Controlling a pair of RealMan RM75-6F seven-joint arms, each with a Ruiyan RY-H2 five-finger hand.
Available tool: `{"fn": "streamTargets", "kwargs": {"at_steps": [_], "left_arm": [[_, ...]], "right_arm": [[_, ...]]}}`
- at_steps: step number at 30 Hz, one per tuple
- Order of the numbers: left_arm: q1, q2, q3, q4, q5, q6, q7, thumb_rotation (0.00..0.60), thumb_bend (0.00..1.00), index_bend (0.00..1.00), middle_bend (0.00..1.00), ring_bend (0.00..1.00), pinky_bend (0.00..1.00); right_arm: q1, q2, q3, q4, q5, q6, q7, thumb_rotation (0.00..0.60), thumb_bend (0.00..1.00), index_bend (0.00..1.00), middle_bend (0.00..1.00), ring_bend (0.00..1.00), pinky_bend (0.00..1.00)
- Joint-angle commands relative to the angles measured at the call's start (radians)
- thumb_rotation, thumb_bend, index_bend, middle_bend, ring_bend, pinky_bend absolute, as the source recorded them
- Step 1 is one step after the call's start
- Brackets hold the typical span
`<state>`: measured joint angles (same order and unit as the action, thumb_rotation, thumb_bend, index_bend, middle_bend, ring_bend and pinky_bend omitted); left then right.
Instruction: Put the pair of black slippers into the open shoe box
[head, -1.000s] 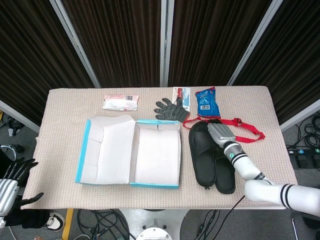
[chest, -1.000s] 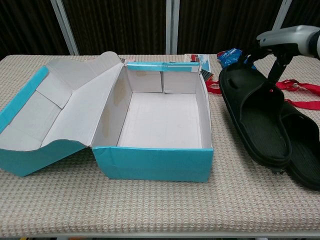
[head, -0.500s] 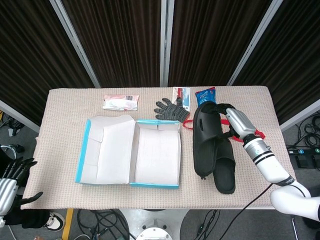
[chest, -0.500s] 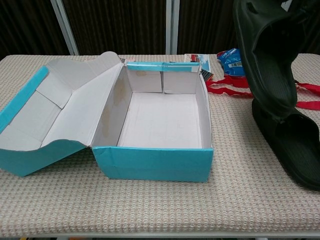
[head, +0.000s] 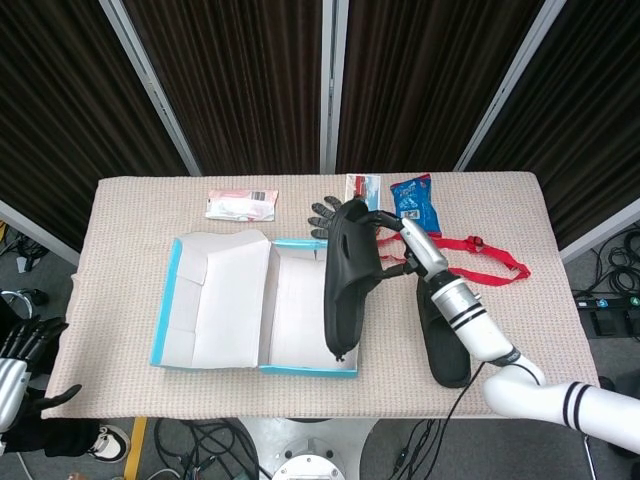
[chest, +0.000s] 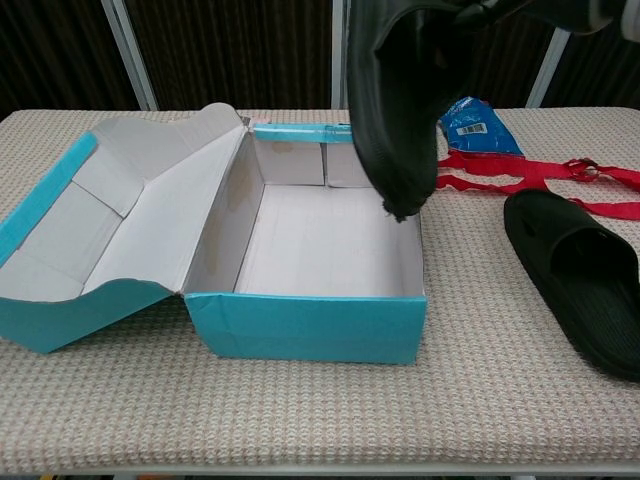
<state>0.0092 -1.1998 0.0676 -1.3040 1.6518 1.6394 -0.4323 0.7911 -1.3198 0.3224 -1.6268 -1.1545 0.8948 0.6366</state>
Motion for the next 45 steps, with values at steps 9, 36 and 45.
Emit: {"fn": "streamTargets", "kwargs": {"at_steps": [9,36,45], "left_arm": [[0.007,-0.004,-0.006,0.033,-0.016,-0.001,-0.034,0.6,0.1,0.17,0.13,0.03,0.07],[0.012,-0.011,-0.017,0.112,-0.034,-0.006,-0.085,0.6,0.1,0.17,0.13,0.03,0.07],[0.01,-0.02,-0.017,0.138,-0.037,-0.016,-0.11,0.6,0.1,0.17,0.13,0.03,0.07]], "right_arm": [[0.077,-0.274,0.04,0.26,-0.016,-0.086,0.187,0.6,0.06,0.56,0.49,0.17,0.22],[0.197,-0.497,0.028,0.612,-0.209,-0.23,0.601,0.6,0.05,0.56,0.49,0.17,0.22],[0.22,-0.556,-0.017,0.687,-0.257,-0.221,0.648,0.6,0.05,0.56,0.49,0.17,0.22]]}}
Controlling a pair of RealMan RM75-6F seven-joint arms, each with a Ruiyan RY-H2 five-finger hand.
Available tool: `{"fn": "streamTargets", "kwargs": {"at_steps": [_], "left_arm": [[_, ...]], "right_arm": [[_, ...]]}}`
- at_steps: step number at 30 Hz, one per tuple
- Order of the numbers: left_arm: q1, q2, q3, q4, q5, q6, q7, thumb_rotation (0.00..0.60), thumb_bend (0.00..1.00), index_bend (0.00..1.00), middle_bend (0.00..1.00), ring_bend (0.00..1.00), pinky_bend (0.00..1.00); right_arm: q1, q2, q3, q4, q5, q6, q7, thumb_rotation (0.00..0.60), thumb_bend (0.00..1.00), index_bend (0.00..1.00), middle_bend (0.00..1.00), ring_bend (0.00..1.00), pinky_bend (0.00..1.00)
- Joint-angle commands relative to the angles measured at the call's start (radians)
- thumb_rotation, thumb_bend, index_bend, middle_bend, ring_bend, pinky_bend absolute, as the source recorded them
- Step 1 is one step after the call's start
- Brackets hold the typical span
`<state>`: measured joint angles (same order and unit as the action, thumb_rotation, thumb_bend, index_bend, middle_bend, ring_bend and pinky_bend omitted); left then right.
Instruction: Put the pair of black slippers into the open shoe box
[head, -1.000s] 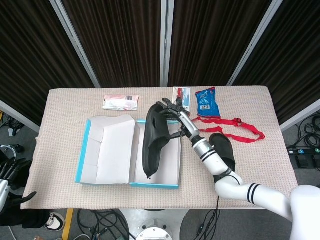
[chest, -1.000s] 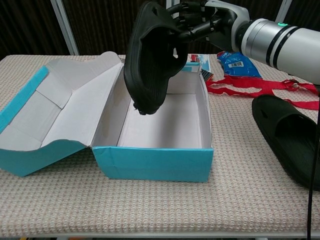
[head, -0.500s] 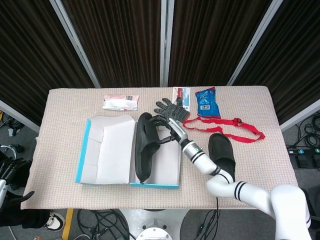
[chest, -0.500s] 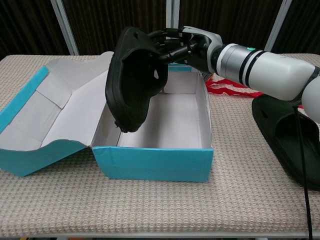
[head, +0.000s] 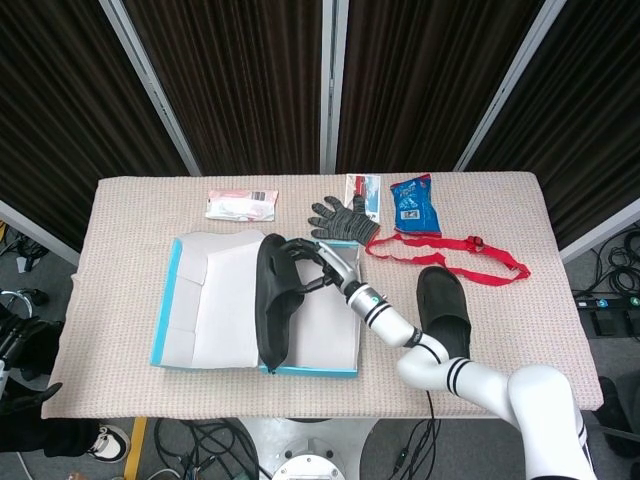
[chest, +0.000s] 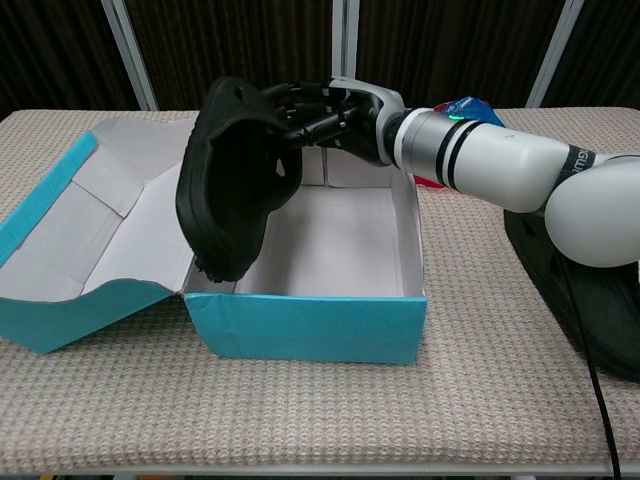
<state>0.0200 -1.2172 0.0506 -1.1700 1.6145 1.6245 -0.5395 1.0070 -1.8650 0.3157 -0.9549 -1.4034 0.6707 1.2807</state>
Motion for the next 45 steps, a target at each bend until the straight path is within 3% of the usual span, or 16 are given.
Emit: {"fn": "streamTargets", "kwargs": {"at_steps": [1,15,28,45], "left_arm": [[-0.001,-0.004,0.0,0.006,0.001,-0.002,-0.004,0.6,0.1,0.17,0.13,0.03,0.07],[0.0,-0.016,-0.001,0.05,-0.003,-0.006,-0.049,0.6,0.1,0.17,0.13,0.03,0.07],[0.001,-0.037,-0.002,0.103,-0.009,-0.011,-0.093,0.6,0.1,0.17,0.13,0.03,0.07],[0.003,-0.046,-0.004,0.125,-0.014,-0.013,-0.107,0.6,0.1,0.17,0.13,0.03,0.07]], "right_arm": [[0.006,-0.015,-0.012,0.023,-0.009,0.004,0.007,0.6,0.05,0.56,0.49,0.17,0.22],[0.052,-0.065,-0.013,0.127,-0.006,-0.005,0.009,0.6,0.05,0.56,0.49,0.17,0.22],[0.072,-0.135,-0.054,0.245,-0.023,-0.005,-0.044,0.6,0.07,0.56,0.49,0.17,0.23],[0.07,-0.172,-0.084,0.314,-0.041,0.04,-0.102,0.6,0.09,0.56,0.49,0.17,0.23]]}}
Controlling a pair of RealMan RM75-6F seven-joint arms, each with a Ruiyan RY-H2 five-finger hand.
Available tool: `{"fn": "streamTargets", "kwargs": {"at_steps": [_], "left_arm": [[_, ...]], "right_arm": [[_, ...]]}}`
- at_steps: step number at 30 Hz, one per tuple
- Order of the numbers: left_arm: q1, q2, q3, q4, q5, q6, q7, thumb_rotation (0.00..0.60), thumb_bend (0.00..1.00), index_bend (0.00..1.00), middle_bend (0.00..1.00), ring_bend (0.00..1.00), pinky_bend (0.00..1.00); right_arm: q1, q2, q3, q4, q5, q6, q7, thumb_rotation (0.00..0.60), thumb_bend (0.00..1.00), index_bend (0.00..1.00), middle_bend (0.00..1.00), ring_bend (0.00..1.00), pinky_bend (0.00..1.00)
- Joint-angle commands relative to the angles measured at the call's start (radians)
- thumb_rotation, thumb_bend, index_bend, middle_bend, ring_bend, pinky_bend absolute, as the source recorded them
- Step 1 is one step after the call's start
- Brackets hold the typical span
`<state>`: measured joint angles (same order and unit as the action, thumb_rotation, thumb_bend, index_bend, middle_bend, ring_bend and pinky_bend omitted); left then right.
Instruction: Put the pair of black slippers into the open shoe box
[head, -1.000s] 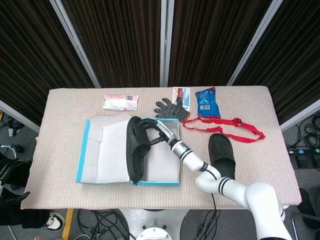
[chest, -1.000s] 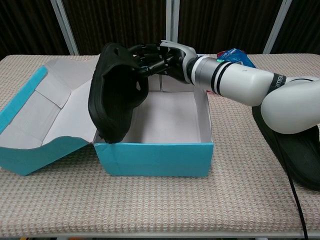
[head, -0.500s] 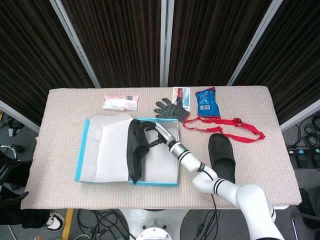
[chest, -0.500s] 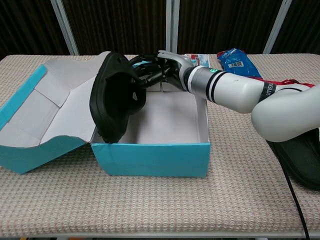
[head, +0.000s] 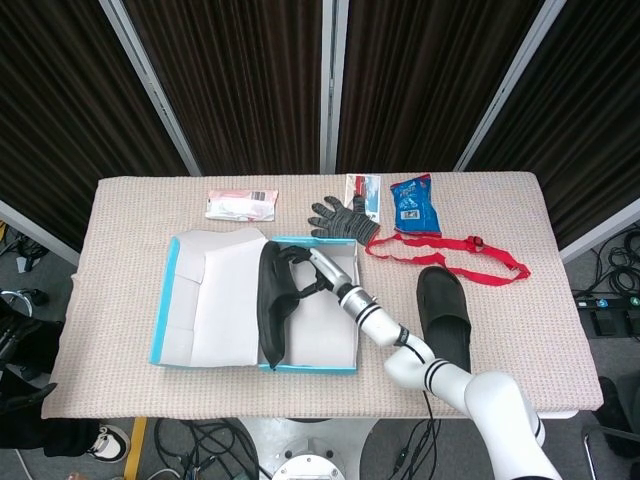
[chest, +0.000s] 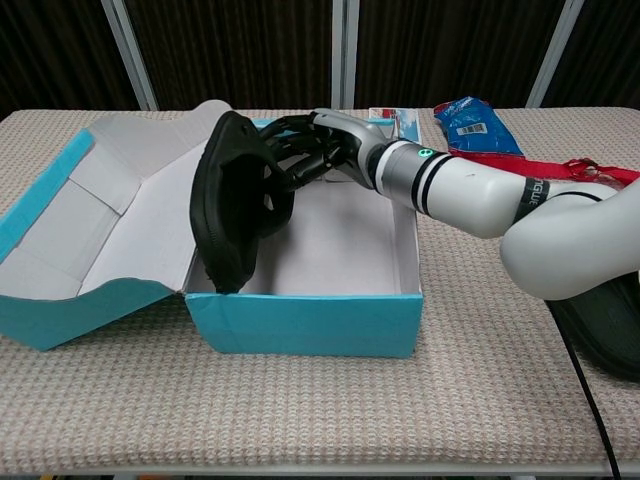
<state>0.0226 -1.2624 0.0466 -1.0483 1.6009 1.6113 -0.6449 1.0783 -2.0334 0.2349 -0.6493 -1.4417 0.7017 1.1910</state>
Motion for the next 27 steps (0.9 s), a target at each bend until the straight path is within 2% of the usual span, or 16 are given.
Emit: {"fn": "streamTargets", "kwargs": {"at_steps": [1,12,27], "left_arm": [[0.0,-0.001,0.0,0.005,-0.001,-0.001,-0.003,0.6,0.1,0.17,0.13,0.03,0.07],[0.002,-0.008,-0.002,0.019,-0.003,0.0,-0.012,0.6,0.1,0.17,0.13,0.03,0.07],[0.005,-0.008,-0.003,0.025,-0.006,-0.001,-0.014,0.6,0.1,0.17,0.13,0.03,0.07]], "right_arm": [[-0.002,-0.004,-0.004,0.01,-0.002,0.012,-0.016,0.6,0.09,0.56,0.49,0.17,0.23],[-0.015,0.017,0.005,-0.019,0.006,0.053,-0.048,0.6,0.11,0.56,0.49,0.17,0.23],[-0.012,-0.017,-0.01,0.048,0.013,0.048,-0.189,0.6,0.17,0.56,0.49,0.17,0.23]]}}
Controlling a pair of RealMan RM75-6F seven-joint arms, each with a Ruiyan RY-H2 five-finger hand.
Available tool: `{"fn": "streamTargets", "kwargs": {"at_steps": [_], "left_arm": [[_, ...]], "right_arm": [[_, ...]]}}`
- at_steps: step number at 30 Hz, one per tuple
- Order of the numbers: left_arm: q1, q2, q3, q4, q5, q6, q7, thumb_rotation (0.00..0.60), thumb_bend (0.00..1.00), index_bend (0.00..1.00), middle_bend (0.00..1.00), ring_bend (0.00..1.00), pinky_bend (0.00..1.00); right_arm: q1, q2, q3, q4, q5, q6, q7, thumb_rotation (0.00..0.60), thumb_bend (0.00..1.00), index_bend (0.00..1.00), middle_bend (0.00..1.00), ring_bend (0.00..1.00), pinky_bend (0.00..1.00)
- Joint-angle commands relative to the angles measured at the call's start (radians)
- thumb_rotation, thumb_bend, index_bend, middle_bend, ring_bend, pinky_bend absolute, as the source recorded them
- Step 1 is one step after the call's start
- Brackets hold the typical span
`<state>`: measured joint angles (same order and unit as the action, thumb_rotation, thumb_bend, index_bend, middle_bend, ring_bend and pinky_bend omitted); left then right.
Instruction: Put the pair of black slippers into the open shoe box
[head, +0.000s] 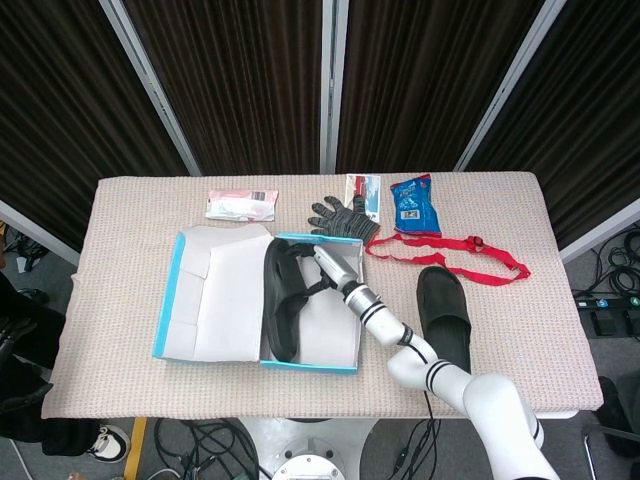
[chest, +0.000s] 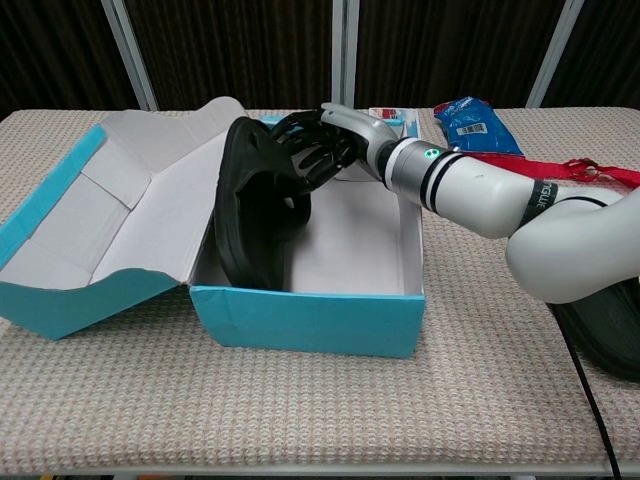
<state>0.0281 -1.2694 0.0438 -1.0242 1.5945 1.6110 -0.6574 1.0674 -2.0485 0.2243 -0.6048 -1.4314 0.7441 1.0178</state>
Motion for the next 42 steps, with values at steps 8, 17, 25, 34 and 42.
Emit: {"fn": "streamTargets", "kwargs": {"at_steps": [8,17,25,34,42], "left_arm": [[-0.002,-0.002,-0.002,0.003,0.002,0.002,-0.003,0.6,0.1,0.17,0.13,0.03,0.07],[-0.002,0.0,-0.001,-0.001,0.001,-0.001,-0.007,0.6,0.1,0.17,0.13,0.03,0.07],[-0.006,0.001,0.001,-0.006,0.005,-0.006,-0.009,0.6,0.1,0.17,0.13,0.03,0.07],[-0.006,0.01,0.004,-0.029,0.013,0.003,-0.002,0.6,0.1,0.17,0.13,0.03,0.07],[-0.004,0.022,0.008,-0.068,0.024,0.016,0.028,0.6,0.1,0.17,0.13,0.03,0.07]], "right_arm": [[-0.005,0.008,0.002,-0.012,0.012,0.003,-0.078,0.6,0.22,0.56,0.49,0.17,0.23],[-0.003,0.075,-0.026,-0.108,-0.02,-0.042,0.044,0.6,0.0,0.32,0.34,0.09,0.2],[-0.003,0.165,-0.066,-0.19,-0.072,-0.046,0.181,0.6,0.0,0.06,0.2,0.0,0.15],[-0.017,0.277,-0.096,-0.312,-0.096,-0.031,0.199,0.6,0.0,0.0,0.12,0.0,0.13],[-0.039,0.431,-0.101,-0.528,-0.096,-0.015,0.26,0.6,0.0,0.0,0.12,0.0,0.12]]}}
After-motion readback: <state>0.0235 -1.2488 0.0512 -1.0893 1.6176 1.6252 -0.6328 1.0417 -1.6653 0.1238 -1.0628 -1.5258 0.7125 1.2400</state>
